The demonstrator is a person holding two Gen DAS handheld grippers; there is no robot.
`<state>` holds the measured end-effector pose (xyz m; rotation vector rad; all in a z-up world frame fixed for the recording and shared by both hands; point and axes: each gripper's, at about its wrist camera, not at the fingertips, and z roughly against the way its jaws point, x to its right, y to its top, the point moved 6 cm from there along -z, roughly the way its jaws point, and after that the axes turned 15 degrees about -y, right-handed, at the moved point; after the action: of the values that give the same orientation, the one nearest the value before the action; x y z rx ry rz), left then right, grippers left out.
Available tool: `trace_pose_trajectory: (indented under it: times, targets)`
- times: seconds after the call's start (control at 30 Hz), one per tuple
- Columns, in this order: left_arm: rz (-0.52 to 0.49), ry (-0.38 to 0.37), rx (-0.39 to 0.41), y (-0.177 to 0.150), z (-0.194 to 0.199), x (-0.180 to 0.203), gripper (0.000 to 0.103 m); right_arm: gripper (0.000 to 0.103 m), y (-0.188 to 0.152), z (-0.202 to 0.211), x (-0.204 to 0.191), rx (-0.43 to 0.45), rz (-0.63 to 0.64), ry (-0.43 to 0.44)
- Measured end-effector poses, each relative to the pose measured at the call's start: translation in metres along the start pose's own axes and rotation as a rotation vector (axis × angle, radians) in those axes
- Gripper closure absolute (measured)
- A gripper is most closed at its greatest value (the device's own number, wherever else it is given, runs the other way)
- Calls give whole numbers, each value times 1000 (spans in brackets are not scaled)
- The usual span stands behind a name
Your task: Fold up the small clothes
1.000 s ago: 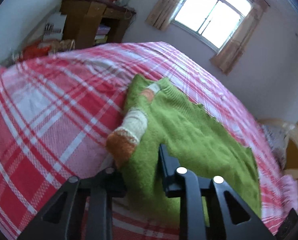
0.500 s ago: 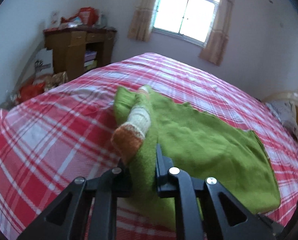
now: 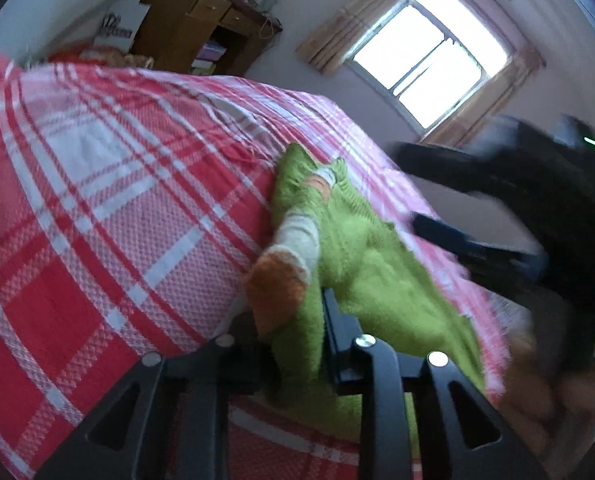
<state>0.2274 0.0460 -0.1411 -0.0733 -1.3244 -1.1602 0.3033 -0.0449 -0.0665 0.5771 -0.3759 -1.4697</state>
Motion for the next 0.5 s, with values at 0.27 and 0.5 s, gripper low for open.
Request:
trace_pose_trajectory:
  times: [0.27, 0.5]
  targets:
    - [10, -26, 15, -2, 4, 1, 76, 32, 2, -83, -54, -86, 296, -159]
    - [10, -27, 14, -5, 11, 0, 76, 75, 5, -85, -42, -76, 315, -229]
